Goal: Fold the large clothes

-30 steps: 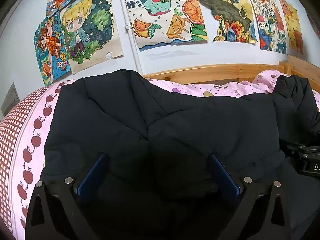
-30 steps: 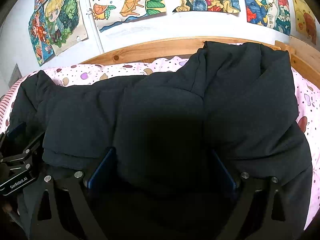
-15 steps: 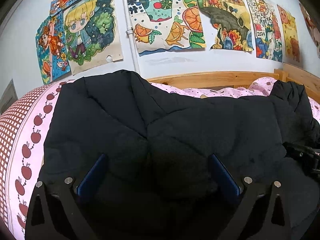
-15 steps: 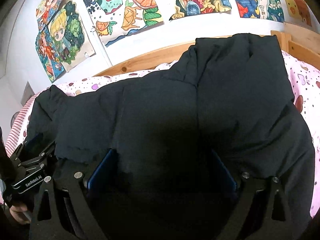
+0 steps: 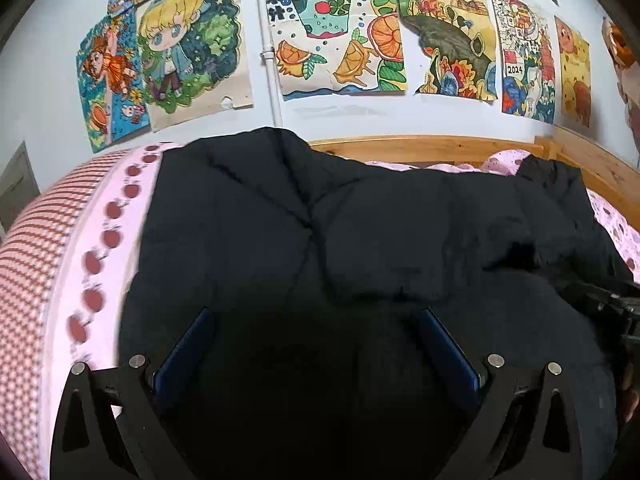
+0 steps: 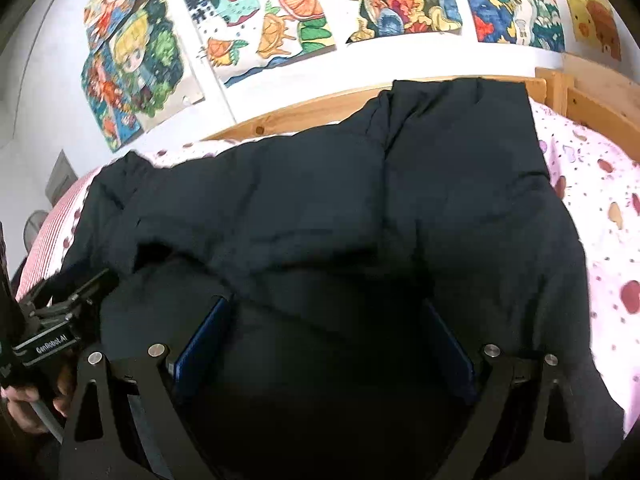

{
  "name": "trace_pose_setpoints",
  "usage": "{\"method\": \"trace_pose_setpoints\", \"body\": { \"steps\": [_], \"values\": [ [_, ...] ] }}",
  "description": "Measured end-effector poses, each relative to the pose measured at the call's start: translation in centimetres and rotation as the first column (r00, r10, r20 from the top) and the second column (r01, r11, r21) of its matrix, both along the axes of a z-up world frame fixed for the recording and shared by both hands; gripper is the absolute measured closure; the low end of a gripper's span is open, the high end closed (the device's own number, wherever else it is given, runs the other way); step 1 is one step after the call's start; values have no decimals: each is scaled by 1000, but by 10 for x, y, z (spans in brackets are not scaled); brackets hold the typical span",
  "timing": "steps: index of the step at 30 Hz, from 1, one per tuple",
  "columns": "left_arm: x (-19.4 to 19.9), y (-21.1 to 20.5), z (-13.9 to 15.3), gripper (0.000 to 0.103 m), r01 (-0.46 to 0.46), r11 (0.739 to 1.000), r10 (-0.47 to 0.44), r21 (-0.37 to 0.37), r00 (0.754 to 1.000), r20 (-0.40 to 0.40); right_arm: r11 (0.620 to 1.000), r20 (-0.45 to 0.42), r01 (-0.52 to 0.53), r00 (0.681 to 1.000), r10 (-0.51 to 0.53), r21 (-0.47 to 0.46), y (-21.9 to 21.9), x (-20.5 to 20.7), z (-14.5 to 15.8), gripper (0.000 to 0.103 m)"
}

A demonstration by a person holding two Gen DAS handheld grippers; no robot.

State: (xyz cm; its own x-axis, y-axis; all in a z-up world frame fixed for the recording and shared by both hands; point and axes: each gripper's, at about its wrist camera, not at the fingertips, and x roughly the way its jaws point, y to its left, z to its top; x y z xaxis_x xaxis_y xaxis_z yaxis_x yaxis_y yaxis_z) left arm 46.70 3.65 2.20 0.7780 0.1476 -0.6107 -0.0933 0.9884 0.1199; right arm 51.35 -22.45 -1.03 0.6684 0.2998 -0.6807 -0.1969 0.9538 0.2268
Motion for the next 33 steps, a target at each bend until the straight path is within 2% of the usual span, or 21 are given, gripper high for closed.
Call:
{"method": "trace_pose_setpoints", "body": {
  "steps": [5,11,16,20,22,27,30,33],
  "values": [
    [-25,5,18,0,-24,1000,24,-1,999,-25,996,-12,33,999,-34,-79,-5,-22,18,10],
    [-56,18,55,0,-36,997,35,-74,999,-18,994,-1,60,998,-60,-97,-14,-56,58,10],
    [-89,32,94,0,-66,980,67,-187,998,4,993,36,56,998,-52,-101,-17,-92,100,10],
    [-121,43,123,0,-76,954,83,-289,996,14,992,110,84,991,-74,-95,-20,-129,137,10],
    [-139,47,136,0,-72,947,88,-313,995,37,993,136,82,988,-70,-87,-20,-147,154,10],
    [-192,46,155,0,-36,951,68,-307,993,94,990,213,18,977,12,-138,-11,-201,184,9],
    [-224,38,150,0,7,964,20,-264,995,97,985,254,-25,965,69,-170,-8,-236,194,8],
    [-256,30,140,0,73,967,-53,-242,995,86,979,287,-57,951,112,-193,-10,-268,198,8]
  ]
}}
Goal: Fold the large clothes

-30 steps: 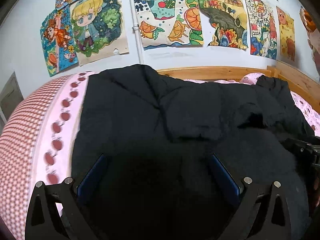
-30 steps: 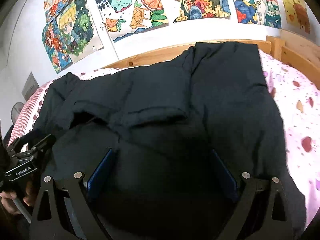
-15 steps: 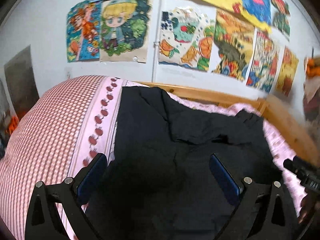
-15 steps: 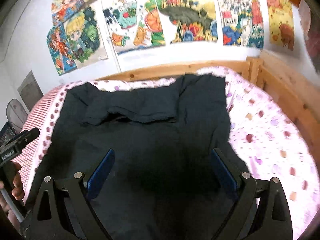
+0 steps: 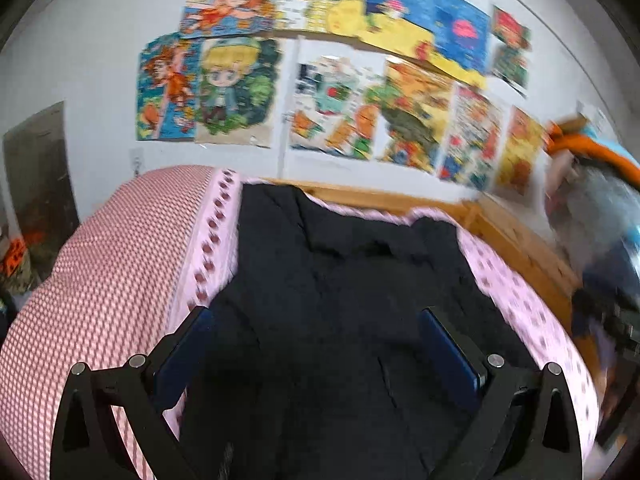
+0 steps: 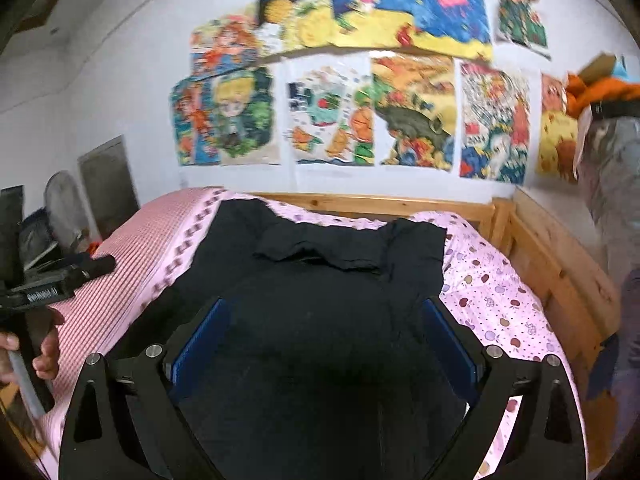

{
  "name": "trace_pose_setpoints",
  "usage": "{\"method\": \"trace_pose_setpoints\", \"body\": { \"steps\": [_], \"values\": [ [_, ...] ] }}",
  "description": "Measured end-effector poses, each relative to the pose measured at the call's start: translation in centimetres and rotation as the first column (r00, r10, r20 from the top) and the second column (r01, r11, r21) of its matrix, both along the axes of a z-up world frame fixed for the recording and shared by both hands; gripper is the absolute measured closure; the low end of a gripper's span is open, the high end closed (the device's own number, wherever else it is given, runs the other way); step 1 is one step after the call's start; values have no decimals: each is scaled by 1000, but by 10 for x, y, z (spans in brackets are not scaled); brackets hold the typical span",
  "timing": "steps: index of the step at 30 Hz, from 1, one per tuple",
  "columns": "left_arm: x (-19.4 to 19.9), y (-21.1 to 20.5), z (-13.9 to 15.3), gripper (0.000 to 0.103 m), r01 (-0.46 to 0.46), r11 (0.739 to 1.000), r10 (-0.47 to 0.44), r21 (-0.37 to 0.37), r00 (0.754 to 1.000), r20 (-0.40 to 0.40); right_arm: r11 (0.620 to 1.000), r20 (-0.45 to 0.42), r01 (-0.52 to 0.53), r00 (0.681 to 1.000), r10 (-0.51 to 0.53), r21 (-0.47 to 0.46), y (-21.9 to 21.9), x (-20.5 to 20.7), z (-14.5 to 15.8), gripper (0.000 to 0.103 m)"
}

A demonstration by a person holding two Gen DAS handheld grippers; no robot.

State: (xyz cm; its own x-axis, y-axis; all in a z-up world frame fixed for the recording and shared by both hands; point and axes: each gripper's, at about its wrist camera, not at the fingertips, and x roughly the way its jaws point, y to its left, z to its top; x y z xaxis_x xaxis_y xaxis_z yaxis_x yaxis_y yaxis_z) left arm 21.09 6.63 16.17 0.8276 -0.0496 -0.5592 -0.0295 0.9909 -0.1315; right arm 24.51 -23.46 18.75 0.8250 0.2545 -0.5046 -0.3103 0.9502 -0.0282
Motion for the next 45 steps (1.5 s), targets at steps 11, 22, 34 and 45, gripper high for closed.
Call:
{"method": "trace_pose_setpoints", "body": {
  "steps": [11,22,34,45],
  "values": [
    [-73,-20,-31,0,95,988,-93,124,995,-21,1000,-76,11,997,-13,-30,-32,-54,-48,6],
    [-95,-39,-77,0,193,944,-152,269,974,-166,985,-194,-91,979,61,-148,-28,-82,-96,6],
    [-102,-33,-98,0,206,939,-147,275,964,-223,968,-308,-169,946,105,-186,-29,-98,-127,6],
    [-108,-28,-105,0,214,935,-152,282,962,-227,950,-349,-229,926,144,-213,-27,-106,-140,6]
  ]
}}
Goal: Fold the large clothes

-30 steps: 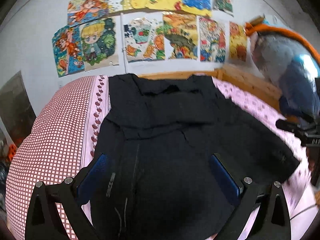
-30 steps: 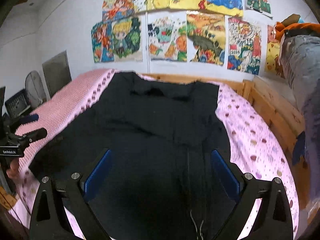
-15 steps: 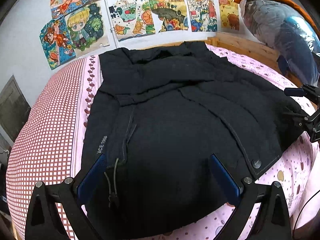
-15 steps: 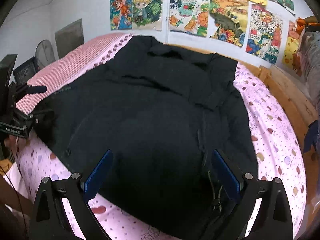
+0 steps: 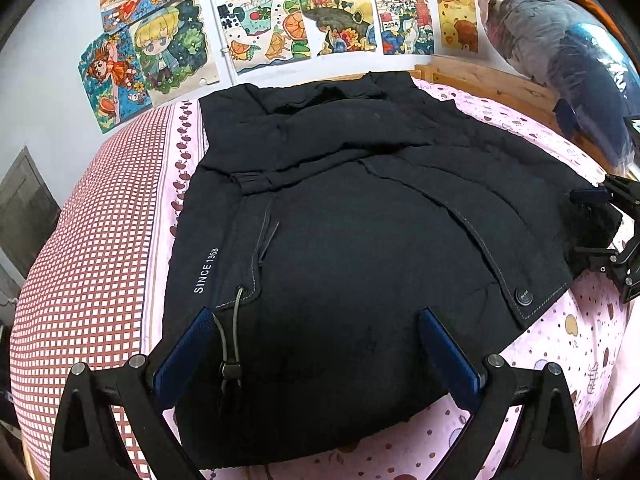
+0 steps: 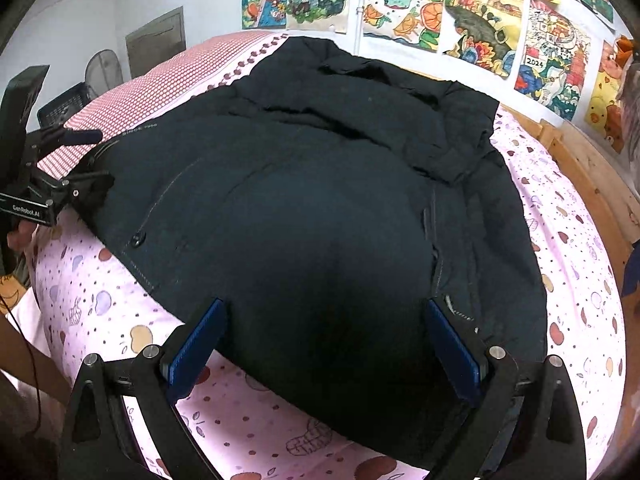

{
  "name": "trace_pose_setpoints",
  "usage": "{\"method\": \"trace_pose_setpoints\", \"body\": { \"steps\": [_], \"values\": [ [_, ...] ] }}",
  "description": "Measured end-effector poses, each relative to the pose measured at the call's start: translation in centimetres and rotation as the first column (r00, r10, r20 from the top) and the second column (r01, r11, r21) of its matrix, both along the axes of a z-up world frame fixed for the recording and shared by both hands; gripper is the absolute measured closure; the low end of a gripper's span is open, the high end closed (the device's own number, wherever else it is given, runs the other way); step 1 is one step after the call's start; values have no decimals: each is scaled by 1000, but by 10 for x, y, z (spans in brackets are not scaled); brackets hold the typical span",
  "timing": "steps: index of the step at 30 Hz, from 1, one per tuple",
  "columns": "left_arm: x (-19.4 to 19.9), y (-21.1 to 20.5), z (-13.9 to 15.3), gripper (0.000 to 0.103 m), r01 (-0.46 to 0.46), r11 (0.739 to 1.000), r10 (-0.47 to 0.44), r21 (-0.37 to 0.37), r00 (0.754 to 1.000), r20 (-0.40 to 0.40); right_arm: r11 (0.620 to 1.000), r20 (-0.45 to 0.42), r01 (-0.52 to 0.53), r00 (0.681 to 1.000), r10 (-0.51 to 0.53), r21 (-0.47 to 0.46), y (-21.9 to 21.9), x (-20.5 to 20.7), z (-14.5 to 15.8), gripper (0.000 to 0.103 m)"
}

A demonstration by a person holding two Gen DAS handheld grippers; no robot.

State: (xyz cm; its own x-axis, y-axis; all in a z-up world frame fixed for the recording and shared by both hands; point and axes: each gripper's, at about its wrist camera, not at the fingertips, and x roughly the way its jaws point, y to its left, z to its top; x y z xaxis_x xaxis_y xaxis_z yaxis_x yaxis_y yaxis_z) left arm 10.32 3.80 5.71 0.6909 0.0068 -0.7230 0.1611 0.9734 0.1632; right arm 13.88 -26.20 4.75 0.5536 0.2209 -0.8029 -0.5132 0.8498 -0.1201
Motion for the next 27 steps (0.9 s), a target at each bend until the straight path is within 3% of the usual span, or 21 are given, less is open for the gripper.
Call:
{"method": "trace_pose_setpoints", "body": {
  "steps": [7,10,16,22,27],
  "values": [
    [-10,2,-6,0,50,999,-50,-3,999,8,1000,-14,-18,1000,17,-18,1,-4,-6,6],
    [-22,3,-12,0,123,992,-123,7,992,28,1000,-27,-19,999,18,-21,-1,-6,-8,6],
    [-45,-5,-33,0,217,966,-225,144,973,45,997,-22,-35,999,33,-65,-9,-15,-14,6],
    [-55,-7,-44,0,171,964,-192,204,977,88,990,23,-68,997,71,-126,-14,-25,-15,6],
    [-61,-15,-48,0,123,948,-172,294,974,148,983,74,-73,993,86,-171,-15,-31,-17,6]
  ]
}}
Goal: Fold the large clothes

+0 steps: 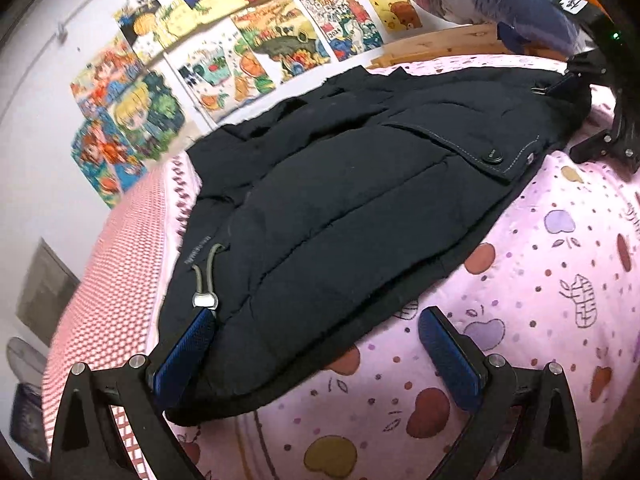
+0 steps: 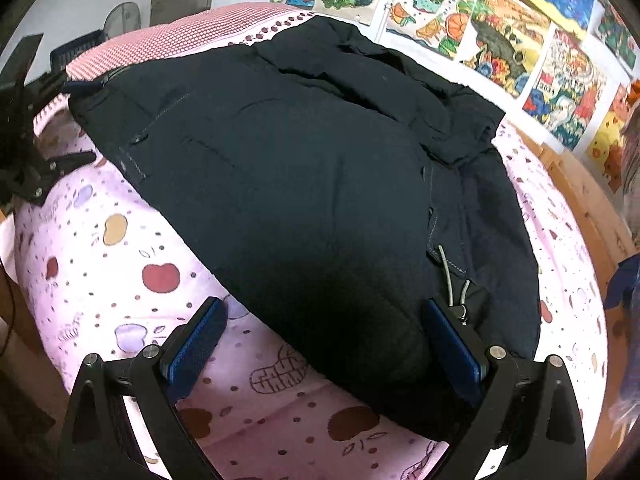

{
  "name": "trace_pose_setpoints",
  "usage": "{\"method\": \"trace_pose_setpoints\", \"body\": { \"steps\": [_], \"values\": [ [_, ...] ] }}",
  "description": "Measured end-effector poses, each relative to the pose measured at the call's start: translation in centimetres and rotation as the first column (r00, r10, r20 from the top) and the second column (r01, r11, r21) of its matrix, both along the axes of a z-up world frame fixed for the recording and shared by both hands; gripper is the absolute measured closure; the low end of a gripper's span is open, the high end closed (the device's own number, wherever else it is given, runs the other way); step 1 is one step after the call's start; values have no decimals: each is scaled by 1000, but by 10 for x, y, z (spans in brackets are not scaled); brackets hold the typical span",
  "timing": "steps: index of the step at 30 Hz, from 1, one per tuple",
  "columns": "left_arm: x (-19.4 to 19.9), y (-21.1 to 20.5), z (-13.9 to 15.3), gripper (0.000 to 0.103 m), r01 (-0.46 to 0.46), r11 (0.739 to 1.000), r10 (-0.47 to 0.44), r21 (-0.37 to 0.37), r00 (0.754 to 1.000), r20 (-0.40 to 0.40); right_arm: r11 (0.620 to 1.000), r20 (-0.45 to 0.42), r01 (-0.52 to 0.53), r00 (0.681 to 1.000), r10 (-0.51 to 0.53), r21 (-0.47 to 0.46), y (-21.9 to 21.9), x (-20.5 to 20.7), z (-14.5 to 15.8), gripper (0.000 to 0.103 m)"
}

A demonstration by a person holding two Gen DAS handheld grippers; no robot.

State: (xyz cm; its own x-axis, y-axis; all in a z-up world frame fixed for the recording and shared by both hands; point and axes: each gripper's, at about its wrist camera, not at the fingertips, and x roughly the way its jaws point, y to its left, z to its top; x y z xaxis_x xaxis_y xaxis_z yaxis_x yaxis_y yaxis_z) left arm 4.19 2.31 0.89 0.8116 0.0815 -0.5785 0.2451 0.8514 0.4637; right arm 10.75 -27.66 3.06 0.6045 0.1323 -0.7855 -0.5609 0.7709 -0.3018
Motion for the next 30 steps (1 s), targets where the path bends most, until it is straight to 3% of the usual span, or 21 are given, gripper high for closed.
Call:
{"method": "trace_pose_setpoints", "body": {
  "steps": [15,30],
  "values": [
    [18,8,-1,0,-90,993,84,-72,993,-78,994,72,10,997,-2,-109,11,-3,-6,3],
    [32,8,-1,0,-154,981,139,-115,982,-130,995,64,88,994,-85,-46,15,11,-7,2]
  ]
}}
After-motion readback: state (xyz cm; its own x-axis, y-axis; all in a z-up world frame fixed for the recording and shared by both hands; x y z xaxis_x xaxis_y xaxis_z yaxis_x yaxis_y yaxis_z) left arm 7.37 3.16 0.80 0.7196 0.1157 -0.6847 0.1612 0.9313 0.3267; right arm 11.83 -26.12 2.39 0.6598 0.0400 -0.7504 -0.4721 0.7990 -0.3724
